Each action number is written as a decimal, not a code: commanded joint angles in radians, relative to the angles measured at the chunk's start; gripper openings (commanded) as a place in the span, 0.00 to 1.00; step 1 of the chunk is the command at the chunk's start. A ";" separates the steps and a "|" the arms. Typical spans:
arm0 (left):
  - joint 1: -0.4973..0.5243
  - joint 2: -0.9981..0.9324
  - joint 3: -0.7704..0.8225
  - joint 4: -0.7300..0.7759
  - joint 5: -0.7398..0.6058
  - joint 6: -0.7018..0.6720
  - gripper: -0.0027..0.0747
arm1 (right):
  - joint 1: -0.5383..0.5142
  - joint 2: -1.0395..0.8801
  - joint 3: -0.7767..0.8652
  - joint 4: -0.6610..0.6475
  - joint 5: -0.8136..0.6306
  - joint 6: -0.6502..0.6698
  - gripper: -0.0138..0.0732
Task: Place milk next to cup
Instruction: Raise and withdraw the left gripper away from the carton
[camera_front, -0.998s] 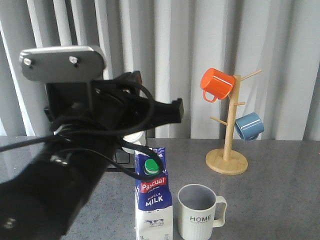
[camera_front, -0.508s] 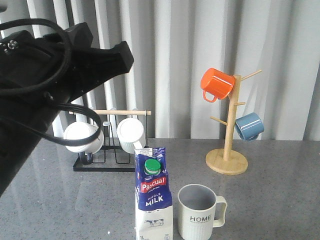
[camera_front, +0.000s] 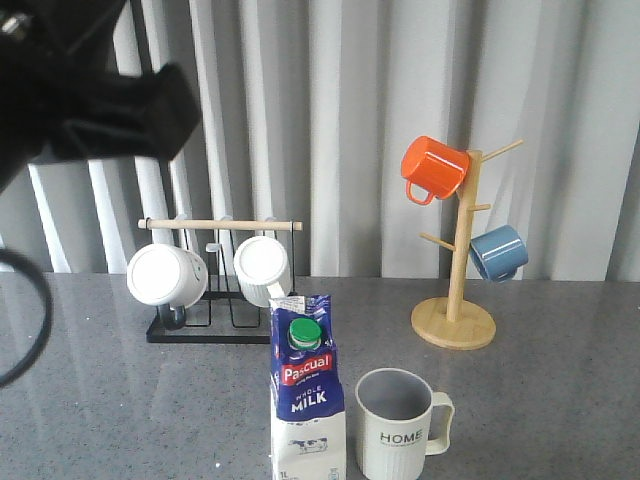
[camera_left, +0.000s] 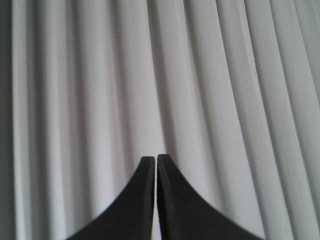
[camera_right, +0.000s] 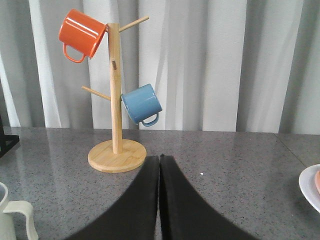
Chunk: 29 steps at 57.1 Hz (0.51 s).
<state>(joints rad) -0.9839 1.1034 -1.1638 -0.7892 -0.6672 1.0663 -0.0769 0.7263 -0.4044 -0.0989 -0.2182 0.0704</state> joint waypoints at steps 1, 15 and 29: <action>-0.003 -0.069 0.084 0.023 -0.180 -0.017 0.03 | -0.007 -0.005 -0.027 -0.009 -0.071 -0.005 0.15; -0.003 -0.150 0.243 -0.047 -0.237 -0.207 0.03 | -0.007 -0.005 -0.027 -0.009 -0.071 -0.005 0.15; 0.020 -0.193 0.355 0.150 -0.024 -0.189 0.03 | -0.007 -0.005 -0.027 -0.009 -0.071 -0.005 0.15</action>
<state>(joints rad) -0.9829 0.9515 -0.8328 -0.7450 -0.6974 0.9011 -0.0769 0.7263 -0.4044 -0.0989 -0.2182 0.0704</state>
